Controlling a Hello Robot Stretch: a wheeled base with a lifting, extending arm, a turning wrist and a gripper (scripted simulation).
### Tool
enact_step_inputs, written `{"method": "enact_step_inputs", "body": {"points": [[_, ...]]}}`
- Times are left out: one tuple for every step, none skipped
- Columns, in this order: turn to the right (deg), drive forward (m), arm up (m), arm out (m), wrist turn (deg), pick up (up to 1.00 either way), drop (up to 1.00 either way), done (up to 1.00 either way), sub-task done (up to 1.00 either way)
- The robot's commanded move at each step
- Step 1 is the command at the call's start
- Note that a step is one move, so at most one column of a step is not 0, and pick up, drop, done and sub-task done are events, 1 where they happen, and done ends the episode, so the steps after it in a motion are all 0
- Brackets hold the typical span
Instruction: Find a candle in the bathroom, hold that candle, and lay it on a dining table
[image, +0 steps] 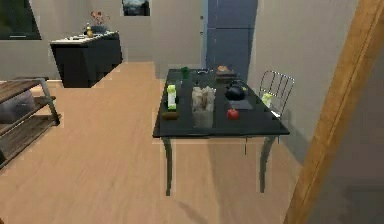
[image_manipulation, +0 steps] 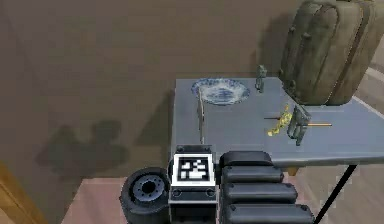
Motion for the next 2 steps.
{"method": "enact_step_inputs", "body": {"points": [[-30.0,0.00,0.00,0.00,0.0,0.00,0.00,0.00,0.00],[0.0,0.05,0.00,0.00,0.0,0.00,0.00,0.00,0.00]]}}
